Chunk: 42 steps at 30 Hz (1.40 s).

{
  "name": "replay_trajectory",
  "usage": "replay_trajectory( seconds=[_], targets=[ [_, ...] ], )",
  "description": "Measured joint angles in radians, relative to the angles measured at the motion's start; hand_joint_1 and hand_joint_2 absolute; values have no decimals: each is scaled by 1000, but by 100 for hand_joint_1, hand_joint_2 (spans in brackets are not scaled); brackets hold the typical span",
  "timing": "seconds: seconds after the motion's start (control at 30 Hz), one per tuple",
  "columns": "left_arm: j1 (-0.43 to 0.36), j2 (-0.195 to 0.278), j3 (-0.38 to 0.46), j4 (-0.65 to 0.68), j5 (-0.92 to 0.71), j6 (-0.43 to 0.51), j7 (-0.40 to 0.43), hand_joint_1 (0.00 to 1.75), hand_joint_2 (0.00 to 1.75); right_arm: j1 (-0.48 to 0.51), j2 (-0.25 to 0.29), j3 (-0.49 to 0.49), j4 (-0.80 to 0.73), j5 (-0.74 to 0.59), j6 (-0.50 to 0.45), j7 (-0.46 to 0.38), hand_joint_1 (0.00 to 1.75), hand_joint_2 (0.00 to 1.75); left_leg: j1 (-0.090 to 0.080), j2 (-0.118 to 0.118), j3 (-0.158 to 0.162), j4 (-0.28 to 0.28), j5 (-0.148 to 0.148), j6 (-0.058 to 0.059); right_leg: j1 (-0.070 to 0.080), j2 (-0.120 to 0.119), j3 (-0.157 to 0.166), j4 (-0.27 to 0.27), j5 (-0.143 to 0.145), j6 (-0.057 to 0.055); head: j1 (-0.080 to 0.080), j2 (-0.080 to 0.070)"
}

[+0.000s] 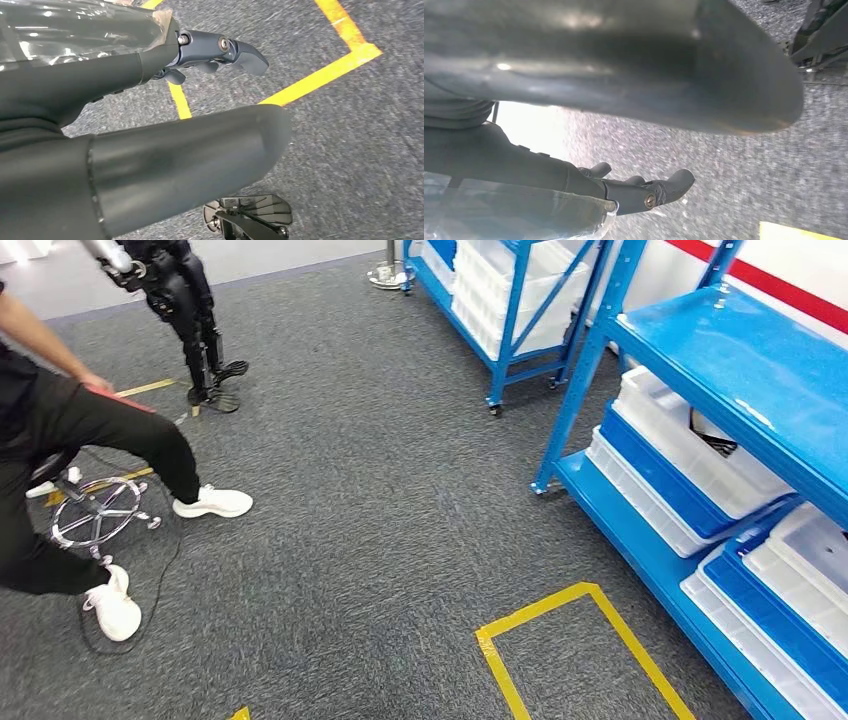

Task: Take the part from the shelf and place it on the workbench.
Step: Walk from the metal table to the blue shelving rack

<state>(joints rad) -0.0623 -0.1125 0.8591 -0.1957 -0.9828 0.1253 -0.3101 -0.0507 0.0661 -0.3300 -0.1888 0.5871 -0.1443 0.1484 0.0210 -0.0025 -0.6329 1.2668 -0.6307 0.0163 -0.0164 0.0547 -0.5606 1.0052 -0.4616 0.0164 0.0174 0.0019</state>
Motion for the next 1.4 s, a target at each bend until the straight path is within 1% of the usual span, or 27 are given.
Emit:
replay_trajectory(
  seconds=[0.03,0.1,0.17,0.23,0.27,0.3,0.37,0.43,0.47,0.5,0.53,0.6,0.67,0.73,0.77,0.83,0.9,0.93,0.97,1.0,1.03,1.1,1.13,1.2,1.27,1.33,1.4],
  targets=[
    [0,0,0,0,-1,-1,-1,0,0,0,0,0,0,0,0,1,0,0,1,-9,21,-52,40,4,0,15,2,1,0,0,0,0],
    [-1,1,0,0,-8,-5,0,0,0,-1,0,0,0,0,1,-3,0,0,4,-57,72,-175,103,8,3,43,1,4,0,2,1,0],
    [-1,1,-1,0,-15,-9,4,0,0,-3,0,0,0,1,0,-12,0,0,2,-88,93,-229,120,8,4,67,-9,7,3,12,2,0],
    [-2,0,-1,0,-15,-10,5,0,0,-2,-1,0,0,5,0,-20,0,0,-5,-67,95,-238,124,17,2,88,-21,5,9,27,3,0],
    [-4,0,-1,0,-14,-11,4,0,0,0,-2,0,0,7,0,-23,0,0,-7,-54,97,-245,129,25,2,78,-28,10,7,32,2,0],
    [-5,-1,-1,0,-14,-11,2,0,0,0,-3,0,0,8,0,-25,0,0,-8,-40,99,-252,135,33,3,54,-41,30,-4,33,5,0],
    [-6,0,-1,0,-12,-10,-3,0,0,-1,-3,0,0,12,0,-27,0,0,-10,-8,99,-260,140,44,5,-12,-92,133,-53,25,11,0],
    [-5,1,0,0,-12,-9,-4,0,0,-3,-3,0,0,14,0,-26,0,0,-15,26,96,-260,140,47,4,-37,-152,257,-100,23,14,0],
    [-4,1,0,0,-12,-9,-4,0,0,-2,-3,0,0,12,0,-25,0,0,-16,42,96,-260,139,47,3,-41,-160,281,-105,28,14,0],
    [-4,1,0,0,-12,-10,-5,0,0,-2,-3,-1,0,10,0,-23,0,0,-17,56,95,-259,139,46,1,-46,-146,262,-95,36,14,0],
    [-5,0,0,0,-12,-11,-5,0,0,-1,-3,-1,0,7,0,-21,0,0,-17,68,96,-259,138,45,0,-55,-112,207,-74,44,14,0],
    [-5,0,0,0,-13,-13,-6,0,0,-3,-3,-2,0,4,0,-18,0,0,-20,90,100,-258,134,38,0,-101,-29,63,-31,52,14,0],
    [-6,0,0,0,-13,-15,-9,0,0,-6,-2,-3,0,1,0,-16,0,0,-25,109,107,-258,127,27,4,-129,7,-6,-11,43,12,0],
    [-9,0,0,0,-13,-17,-13,0,0,-6,-2,-7,0,0,-1,-12,0,0,-23,127,116,-260,121,15,5,-109,7,-10,-8,28,10,0],
    [-11,0,0,0,-13,-18,-15,0,0,-5,-2,-9,0,0,-2,-9,0,0,-19,121,120,-256,116,8,2,-97,9,-13,-6,22,10,0],
    [-12,0,0,0,-13,-19,-18,0,0,-5,-2,-12,0,0,-4,-4,0,0,-12,72,104,-204,76,-3,-8,-75,18,-18,0,7,7,0],
    [-9,0,-1,0,-13,-19,-19,0,0,-6,-2,-14,0,0,-5,-2,0,0,-8,17,47,-77,6,-8,-8,-52,17,-18,4,-3,4,0],
    [-7,0,-1,0,-13,-20,-18,0,0,-6,-2,-14,0,0,-5,-2,0,0,-7,7,16,-15,-17,-10,-7,-38,17,-18,5,-5,4,0],
    [-5,1,-1,0,-13,-20,-18,0,0,-5,-2,-15,0,0,-5,-2,0,0,-6,3,-7,23,-23,-12,-6,-24,17,-17,5,-6,3,0],
    [-4,1,-1,0,-13,-20,-18,0,0,-5,-2,-16,0,0,-5,-2,0,0,-4,1,-11,22,-5,-13,-6,-9,18,-17,5,-5,3,0],
    [-4,1,-1,0,-13,-19,-18,0,0,-4,-1,-16,0,0,-5,-1,0,0,0,-3,1,-18,30,-14,-7,6,20,-16,5,-5,3,0],
    [-4,2,0,0,-13,-19,-18,0,0,-5,0,-16,0,0,-5,-1,0,0,10,-38,52,-147,105,-19,-7,33,20,-8,2,1,3,0],
    [-4,2,-1,1,-13,-19,-18,0,0,-7,0,-16,0,1,-5,-2,0,0,14,-58,71,-196,126,-20,-6,45,15,-3,0,6,3,0],
    [-5,1,-1,1,-14,-20,-18,0,0,-7,0,-16,0,3,-5,-2,0,0,10,-77,81,-231,132,-15,-3,67,-1,0,1,23,4,0],
    [-7,0,-1,1,-14,-19,-18,0,0,-2,-1,-17,0,4,-6,-3,0,0,3,-54,81,-236,138,4,-5,79,-14,-2,4,40,4,0],
    [-8,0,0,1,-13,-19,-19,0,0,1,-1,-17,0,4,-6,-3,0,0,2,-28,81,-246,147,23,-4,37,-38,43,-20,41,7,0],
    [-5,0,0,1,-13,-19,-19,0,0,-2,0,-17,0,5,-6,-4,0,0,-2,4,78,-249,150,32,-3,-23,-99,170,-82,32,10,0]
  ],
)
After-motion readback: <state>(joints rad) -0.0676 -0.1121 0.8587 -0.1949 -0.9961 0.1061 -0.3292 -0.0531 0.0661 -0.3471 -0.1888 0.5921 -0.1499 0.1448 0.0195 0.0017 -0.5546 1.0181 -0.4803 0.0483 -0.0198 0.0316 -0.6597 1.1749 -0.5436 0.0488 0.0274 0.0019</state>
